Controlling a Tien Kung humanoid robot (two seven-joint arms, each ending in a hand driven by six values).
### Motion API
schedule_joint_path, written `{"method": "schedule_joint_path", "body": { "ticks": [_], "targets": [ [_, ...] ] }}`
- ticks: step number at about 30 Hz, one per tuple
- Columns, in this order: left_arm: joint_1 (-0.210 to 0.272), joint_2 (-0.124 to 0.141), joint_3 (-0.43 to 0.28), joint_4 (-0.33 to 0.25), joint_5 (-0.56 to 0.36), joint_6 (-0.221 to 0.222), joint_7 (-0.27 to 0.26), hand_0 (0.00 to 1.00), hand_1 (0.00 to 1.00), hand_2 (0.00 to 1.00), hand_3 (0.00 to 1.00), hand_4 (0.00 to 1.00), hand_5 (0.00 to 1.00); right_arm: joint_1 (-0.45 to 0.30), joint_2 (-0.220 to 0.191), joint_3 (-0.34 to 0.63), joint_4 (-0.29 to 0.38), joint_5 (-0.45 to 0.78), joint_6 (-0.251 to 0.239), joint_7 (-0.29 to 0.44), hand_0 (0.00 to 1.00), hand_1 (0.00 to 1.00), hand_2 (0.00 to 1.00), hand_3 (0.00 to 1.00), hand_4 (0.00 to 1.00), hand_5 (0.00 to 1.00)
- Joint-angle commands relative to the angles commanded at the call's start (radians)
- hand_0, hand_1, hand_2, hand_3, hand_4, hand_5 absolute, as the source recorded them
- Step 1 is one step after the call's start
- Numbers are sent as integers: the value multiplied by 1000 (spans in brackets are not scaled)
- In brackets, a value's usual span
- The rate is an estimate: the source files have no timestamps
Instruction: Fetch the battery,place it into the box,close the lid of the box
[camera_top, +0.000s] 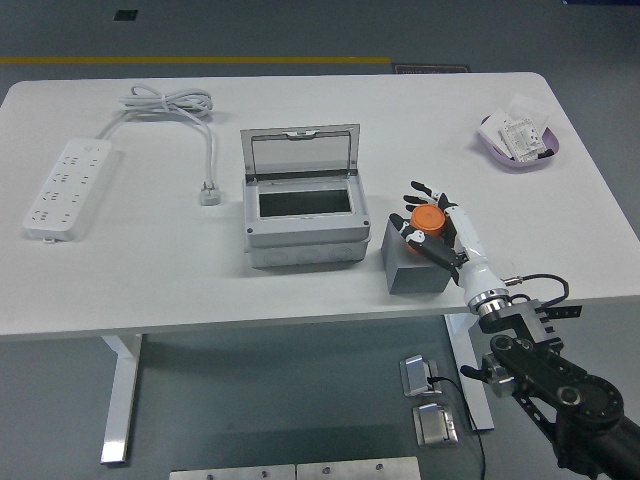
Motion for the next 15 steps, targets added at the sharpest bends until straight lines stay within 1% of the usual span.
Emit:
{"method": "schedule_joint_path", "body": {
  "ticks": [4, 5, 10, 11, 15],
  "targets": [
    [0, 1, 7, 0, -9, 2, -4, 642, 692, 607, 587, 620, 80, 2, -1, -2, 3, -9, -9, -11, 649, 688, 703, 806, 600, 28],
    [0, 1, 10, 1, -13, 3, -6, 642, 693, 607, 587, 618, 79, 3, -2, -2, 4, -11, -12, -13, 569, 642, 662, 763, 354, 2],
    [-1, 2, 27, 2, -33, 7, -14, 642, 693, 607, 587, 618, 79, 7, -5, -8, 2, -10, -19, -19, 569, 642, 662, 763, 354, 2],
    [-2, 3, 28, 2, -35, 7, -15, 641, 693, 608, 589, 619, 78, 7, -5, -10, 2, -10, -20, -19, 528, 569, 596, 664, 153, 2],
    [-3, 3, 34, 2, -41, 9, -18, 641, 693, 608, 589, 619, 78, 13, -6, -16, -3, -4, -19, -19, 528, 569, 596, 664, 153, 2]
  ]
}}
